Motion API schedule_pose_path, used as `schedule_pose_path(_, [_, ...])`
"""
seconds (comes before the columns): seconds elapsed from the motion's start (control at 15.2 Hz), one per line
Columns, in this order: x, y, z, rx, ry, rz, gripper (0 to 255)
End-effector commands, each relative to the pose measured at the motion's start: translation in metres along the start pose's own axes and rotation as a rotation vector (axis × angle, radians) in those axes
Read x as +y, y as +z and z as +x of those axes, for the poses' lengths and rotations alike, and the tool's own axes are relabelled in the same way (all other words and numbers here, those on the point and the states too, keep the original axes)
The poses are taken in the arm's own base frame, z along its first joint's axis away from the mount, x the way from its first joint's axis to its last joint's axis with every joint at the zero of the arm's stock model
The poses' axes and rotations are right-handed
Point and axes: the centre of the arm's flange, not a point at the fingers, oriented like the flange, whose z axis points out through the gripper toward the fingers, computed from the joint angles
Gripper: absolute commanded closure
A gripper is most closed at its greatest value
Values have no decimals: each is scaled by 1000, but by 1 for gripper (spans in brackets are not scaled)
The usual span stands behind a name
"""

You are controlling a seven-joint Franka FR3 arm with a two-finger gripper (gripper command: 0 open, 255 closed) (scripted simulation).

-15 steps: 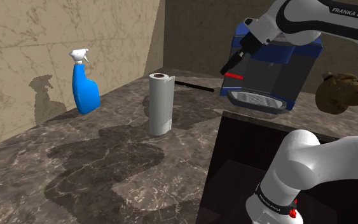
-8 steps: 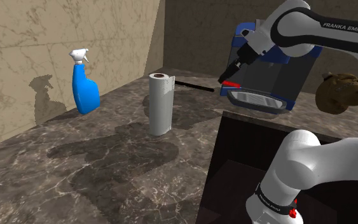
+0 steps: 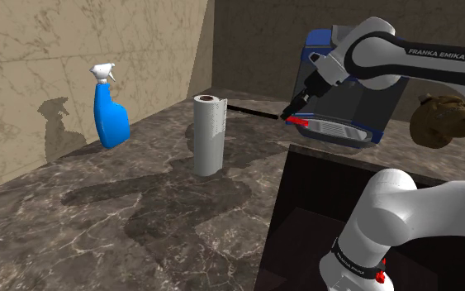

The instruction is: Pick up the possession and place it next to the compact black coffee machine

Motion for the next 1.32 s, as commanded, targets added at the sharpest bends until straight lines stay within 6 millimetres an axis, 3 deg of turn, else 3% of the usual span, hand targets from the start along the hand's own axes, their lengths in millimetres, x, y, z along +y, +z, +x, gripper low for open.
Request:
schedule_pose_path(0.0, [0, 10, -6, 0, 0, 0, 255])
schedule_pose_path(1.12, [1, 85, -56, 0, 0, 0, 255])
schedule_pose_path(1.25, [1, 85, -56, 0, 0, 0, 255])
